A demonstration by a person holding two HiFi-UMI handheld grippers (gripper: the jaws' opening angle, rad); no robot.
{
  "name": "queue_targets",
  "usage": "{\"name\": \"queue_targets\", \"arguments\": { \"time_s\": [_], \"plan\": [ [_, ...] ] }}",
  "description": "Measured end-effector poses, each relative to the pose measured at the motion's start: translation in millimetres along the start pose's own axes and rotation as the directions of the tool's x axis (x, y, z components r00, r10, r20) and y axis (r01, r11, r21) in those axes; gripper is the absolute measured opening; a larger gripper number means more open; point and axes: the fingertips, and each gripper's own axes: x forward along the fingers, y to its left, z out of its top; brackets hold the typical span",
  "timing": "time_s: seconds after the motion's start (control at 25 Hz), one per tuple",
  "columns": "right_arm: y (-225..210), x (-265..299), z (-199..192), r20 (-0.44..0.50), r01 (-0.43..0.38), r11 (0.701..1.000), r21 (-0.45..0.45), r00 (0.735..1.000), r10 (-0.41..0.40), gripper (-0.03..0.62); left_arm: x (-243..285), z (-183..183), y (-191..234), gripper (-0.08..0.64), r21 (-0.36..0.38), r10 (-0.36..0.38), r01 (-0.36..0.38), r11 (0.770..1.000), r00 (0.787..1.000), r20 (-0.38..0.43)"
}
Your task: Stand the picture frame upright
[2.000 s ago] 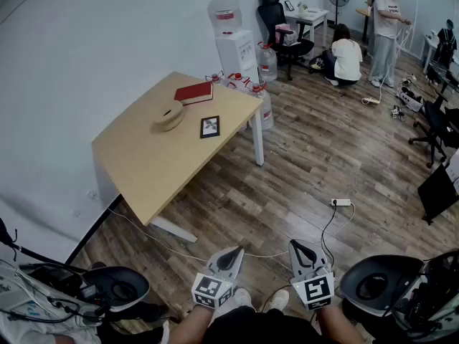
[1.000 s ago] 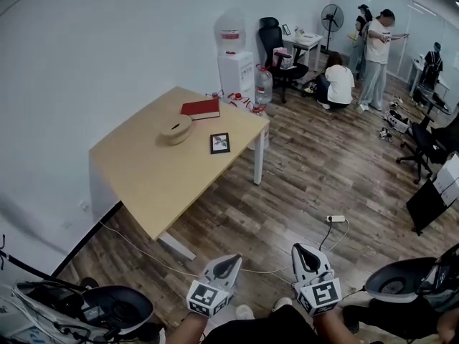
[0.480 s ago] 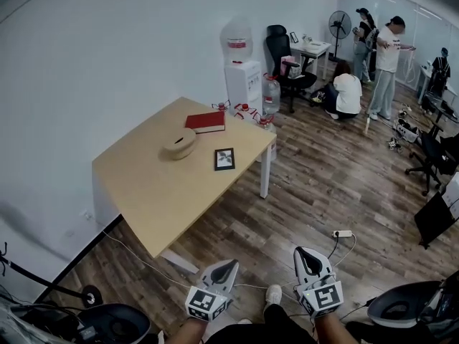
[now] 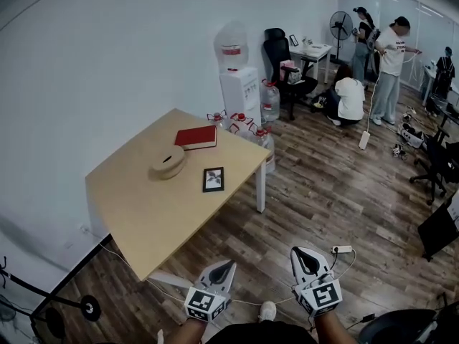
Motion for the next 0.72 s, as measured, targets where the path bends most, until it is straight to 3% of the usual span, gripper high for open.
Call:
{"name": "queue_targets", "arguments": {
  "time_s": [0.28,0.72],
  "plan": [
    [-51.8,25.6,-12.2,-0.031,-0.048,0.998,0.028,0.998,0.049,0.009,51.4,7.5,0.7,-0.005,-0.001,0.015,-0.015,1.000,1.000,-0.024],
    [-68.8,73.2,-19.9,-0.065,-0.076,0.997,0.029,0.995,0.078,0.009,84.2,6.6,36.3,-0.005,-0.026,0.048,-0.049,0.998,0.998,-0.027]
  ]
}}
